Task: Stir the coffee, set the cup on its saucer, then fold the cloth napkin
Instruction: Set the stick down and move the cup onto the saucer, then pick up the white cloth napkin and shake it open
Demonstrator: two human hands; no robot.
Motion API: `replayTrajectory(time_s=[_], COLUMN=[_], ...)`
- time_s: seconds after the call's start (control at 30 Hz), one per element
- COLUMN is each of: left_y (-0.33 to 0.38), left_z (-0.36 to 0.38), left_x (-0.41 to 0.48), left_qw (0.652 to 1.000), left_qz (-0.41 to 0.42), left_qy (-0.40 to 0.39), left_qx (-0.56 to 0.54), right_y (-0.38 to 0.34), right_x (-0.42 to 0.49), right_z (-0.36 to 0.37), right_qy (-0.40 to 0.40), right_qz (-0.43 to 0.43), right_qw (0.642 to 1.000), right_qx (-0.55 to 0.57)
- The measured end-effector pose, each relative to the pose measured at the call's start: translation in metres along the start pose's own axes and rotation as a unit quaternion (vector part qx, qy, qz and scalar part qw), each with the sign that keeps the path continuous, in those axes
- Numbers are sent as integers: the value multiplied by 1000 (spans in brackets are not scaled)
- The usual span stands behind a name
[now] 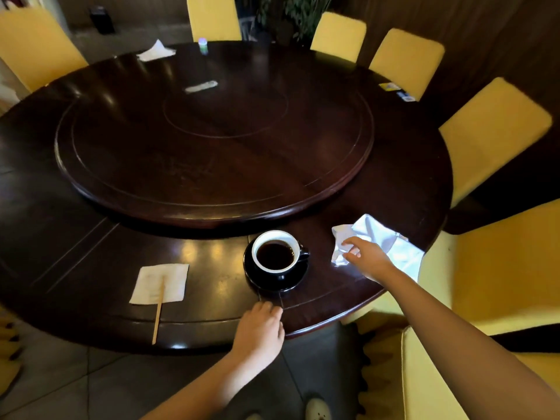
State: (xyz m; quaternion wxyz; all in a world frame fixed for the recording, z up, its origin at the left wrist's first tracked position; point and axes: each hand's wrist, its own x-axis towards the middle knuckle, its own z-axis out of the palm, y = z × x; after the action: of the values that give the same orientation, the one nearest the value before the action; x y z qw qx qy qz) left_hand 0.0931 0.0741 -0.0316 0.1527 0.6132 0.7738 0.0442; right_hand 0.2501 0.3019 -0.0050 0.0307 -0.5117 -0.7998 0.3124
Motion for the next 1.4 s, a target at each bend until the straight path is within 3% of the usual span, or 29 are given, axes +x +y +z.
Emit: replayTrajectory(time_s=[0.23,0.5,0.63,0.7,0.87,1.07,1.23,1.4], left_y=[62,131,142,160,145,137,132,131], left_z=[-17,-17,1,17,14,2,-34,-92], left_x=[68,169,198,221,225,232,255,277], left_qw=[996,999,998,994,998,999,998,999], left_qz=[80,31,-23,-57,-63,-28,2,32], left_qy=[-36,-38,-50,-94,-28,-19,-1,18], left_qx=[31,16,24,18,-14,3,64,7], right_y=[44,100,120,150,139,130,113,83], right_x=[15,52,56,69,71,74,88,105], right_z=[-35,-49,-49,-58,-56,-54,-79,-125], right_qy=[4,-112,-160,-187,-105,-99,-93,-87], right_qz=[-9,-80,-127,-160,-218,-163,-148,-121], right_qw=[965,944,945,940,944,968,984,976], right_qx=[-264,-299,-253,-238,-224,-164,29,161])
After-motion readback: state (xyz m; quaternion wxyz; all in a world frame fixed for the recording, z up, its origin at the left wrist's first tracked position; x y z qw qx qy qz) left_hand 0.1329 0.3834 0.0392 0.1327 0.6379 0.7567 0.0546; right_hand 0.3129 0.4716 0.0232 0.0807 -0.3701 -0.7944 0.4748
